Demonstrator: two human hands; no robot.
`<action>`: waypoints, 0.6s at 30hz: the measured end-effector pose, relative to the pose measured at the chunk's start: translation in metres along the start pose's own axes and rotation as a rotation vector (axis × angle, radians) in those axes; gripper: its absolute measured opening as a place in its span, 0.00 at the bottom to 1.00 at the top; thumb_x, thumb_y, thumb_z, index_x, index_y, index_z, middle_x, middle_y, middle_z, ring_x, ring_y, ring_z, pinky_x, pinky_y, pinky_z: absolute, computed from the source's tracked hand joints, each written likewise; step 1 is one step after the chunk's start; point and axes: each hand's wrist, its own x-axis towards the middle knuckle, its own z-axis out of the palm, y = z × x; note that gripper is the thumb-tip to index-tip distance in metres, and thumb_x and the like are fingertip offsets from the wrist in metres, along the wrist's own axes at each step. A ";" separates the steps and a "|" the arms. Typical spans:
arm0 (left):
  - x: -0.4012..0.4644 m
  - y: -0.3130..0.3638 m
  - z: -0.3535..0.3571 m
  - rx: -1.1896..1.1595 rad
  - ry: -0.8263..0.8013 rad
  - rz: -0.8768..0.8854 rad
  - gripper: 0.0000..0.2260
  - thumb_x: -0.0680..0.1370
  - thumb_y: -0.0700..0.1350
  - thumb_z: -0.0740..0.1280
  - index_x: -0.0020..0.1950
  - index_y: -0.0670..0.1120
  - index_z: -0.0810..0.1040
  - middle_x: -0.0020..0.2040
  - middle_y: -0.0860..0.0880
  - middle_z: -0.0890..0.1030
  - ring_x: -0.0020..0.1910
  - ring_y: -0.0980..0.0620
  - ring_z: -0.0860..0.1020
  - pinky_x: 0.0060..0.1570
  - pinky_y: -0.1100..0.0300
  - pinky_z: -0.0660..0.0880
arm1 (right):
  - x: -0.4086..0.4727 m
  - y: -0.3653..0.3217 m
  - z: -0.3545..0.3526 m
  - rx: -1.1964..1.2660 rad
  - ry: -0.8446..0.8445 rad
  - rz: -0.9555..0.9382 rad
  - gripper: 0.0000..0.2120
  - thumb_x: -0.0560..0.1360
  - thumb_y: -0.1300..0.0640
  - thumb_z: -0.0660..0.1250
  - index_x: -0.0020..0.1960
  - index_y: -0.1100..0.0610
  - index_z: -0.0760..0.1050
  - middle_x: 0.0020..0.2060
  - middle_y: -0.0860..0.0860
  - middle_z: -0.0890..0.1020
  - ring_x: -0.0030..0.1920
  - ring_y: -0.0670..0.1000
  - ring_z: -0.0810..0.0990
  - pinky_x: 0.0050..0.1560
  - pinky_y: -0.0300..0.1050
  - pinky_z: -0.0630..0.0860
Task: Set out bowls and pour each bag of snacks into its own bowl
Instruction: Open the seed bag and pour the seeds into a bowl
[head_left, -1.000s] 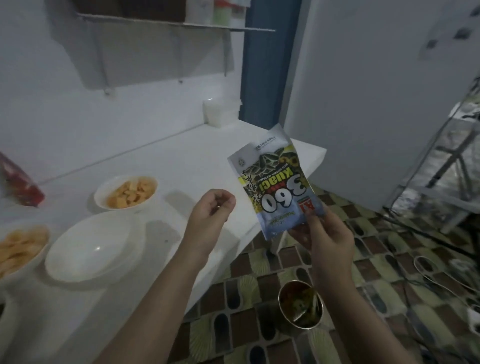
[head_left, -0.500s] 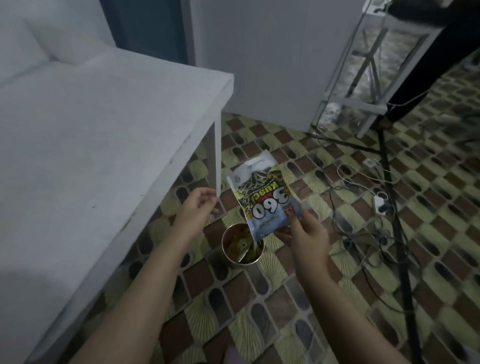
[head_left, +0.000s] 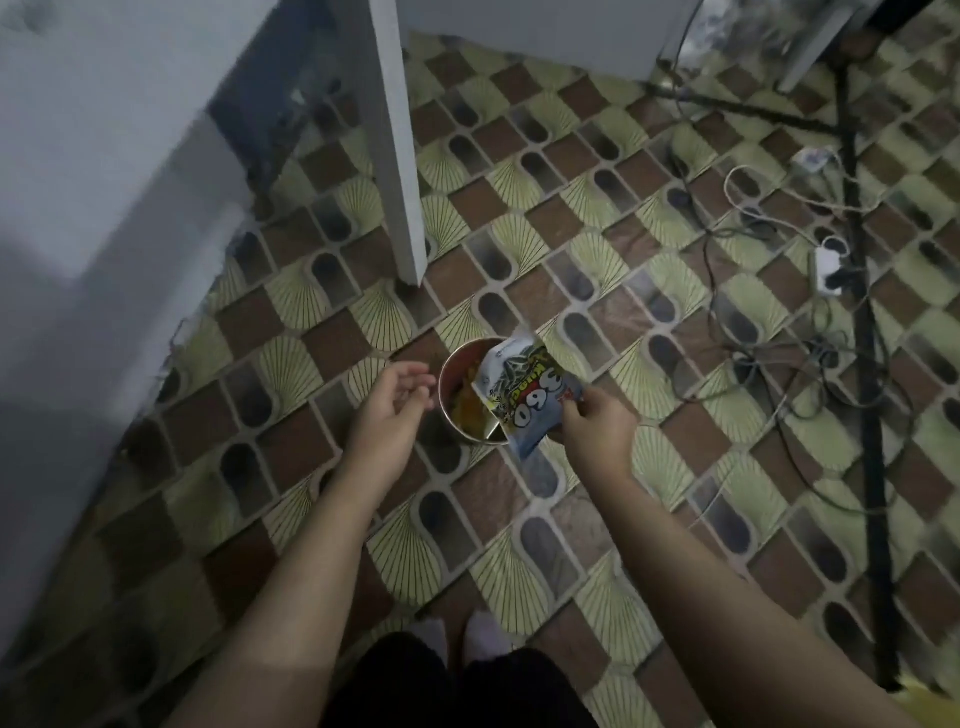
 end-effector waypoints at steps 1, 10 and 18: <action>0.010 -0.017 0.004 -0.006 0.003 -0.002 0.10 0.82 0.43 0.62 0.61 0.53 0.75 0.55 0.59 0.80 0.49 0.62 0.79 0.44 0.66 0.71 | 0.012 0.012 0.016 -0.044 -0.001 -0.018 0.08 0.76 0.62 0.62 0.42 0.57 0.79 0.29 0.49 0.80 0.31 0.49 0.80 0.33 0.39 0.80; 0.077 -0.152 0.038 -0.077 0.038 0.000 0.10 0.82 0.44 0.61 0.60 0.55 0.75 0.55 0.58 0.80 0.51 0.61 0.80 0.47 0.66 0.73 | 0.081 0.106 0.129 -0.056 -0.074 -0.072 0.23 0.80 0.54 0.63 0.75 0.50 0.66 0.46 0.46 0.82 0.42 0.46 0.79 0.40 0.36 0.74; 0.034 -0.069 0.024 -0.089 -0.022 0.090 0.08 0.82 0.48 0.61 0.58 0.57 0.76 0.53 0.61 0.81 0.51 0.63 0.80 0.47 0.67 0.73 | 0.007 0.039 0.071 0.260 -0.021 -0.123 0.15 0.82 0.57 0.60 0.66 0.45 0.75 0.48 0.46 0.85 0.43 0.47 0.85 0.39 0.45 0.84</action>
